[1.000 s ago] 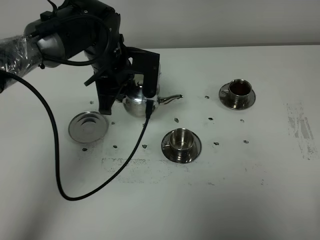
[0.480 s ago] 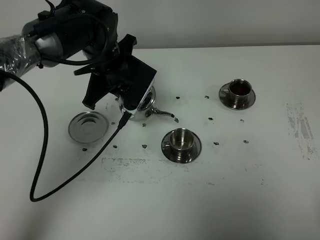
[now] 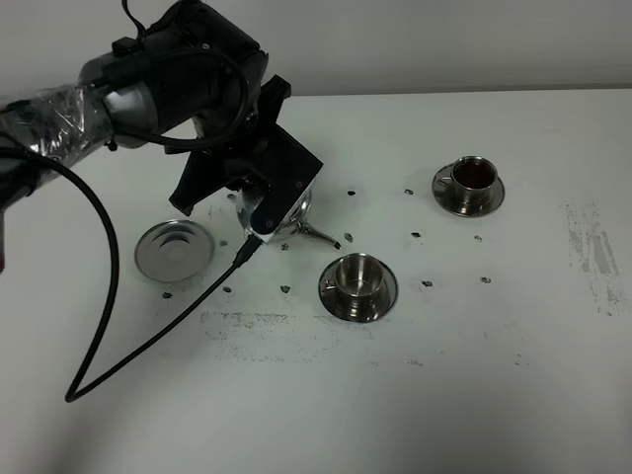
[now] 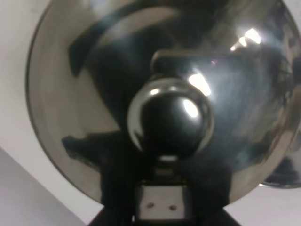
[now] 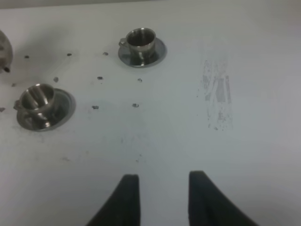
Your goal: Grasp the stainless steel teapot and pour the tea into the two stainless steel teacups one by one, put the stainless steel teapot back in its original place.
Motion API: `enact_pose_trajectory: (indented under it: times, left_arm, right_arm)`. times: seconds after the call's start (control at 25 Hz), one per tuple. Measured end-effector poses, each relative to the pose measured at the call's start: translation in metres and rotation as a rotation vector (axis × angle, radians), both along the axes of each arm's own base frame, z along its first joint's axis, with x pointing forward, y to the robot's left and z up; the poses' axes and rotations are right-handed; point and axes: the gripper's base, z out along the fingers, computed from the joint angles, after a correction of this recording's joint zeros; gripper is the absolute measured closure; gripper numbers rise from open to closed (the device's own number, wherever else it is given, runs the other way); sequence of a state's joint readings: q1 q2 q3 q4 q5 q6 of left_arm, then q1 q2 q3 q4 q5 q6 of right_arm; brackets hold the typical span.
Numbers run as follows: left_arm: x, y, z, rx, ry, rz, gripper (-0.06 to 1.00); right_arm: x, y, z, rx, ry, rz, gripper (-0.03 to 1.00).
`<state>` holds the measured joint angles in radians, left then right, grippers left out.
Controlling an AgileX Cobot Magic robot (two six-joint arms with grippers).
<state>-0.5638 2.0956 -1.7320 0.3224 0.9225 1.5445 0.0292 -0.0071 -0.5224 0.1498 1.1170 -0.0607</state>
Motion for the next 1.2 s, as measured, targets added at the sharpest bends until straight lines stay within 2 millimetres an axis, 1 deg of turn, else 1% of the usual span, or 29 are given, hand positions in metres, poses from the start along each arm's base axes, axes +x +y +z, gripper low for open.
enact_pose_trajectory:
  times: [0.16,0.36,0.72,1.2]
  left_arm:
    - [0.001,-0.006,-0.01,0.034,-0.011,-0.031,0.76]
    - [0.001,-0.015,-0.016,0.066,-0.041,-0.072,0.76]
    - [-0.005,-0.03,-0.013,0.146,-0.116,-0.125,0.76]
    - [-0.014,-0.044,-0.011,0.187,-0.155,-0.177,0.76]
  right_arm:
    - [0.0,0.0,0.0,0.001,0.0,0.0,0.72]
    - [0.0,0.0,0.0,0.001,0.0,0.0,0.72]
    - [0.0,0.0,0.0,0.0,0.0,0.0,0.72]
    - [0.0,0.0,0.0,0.001,0.0,0.0,0.72]
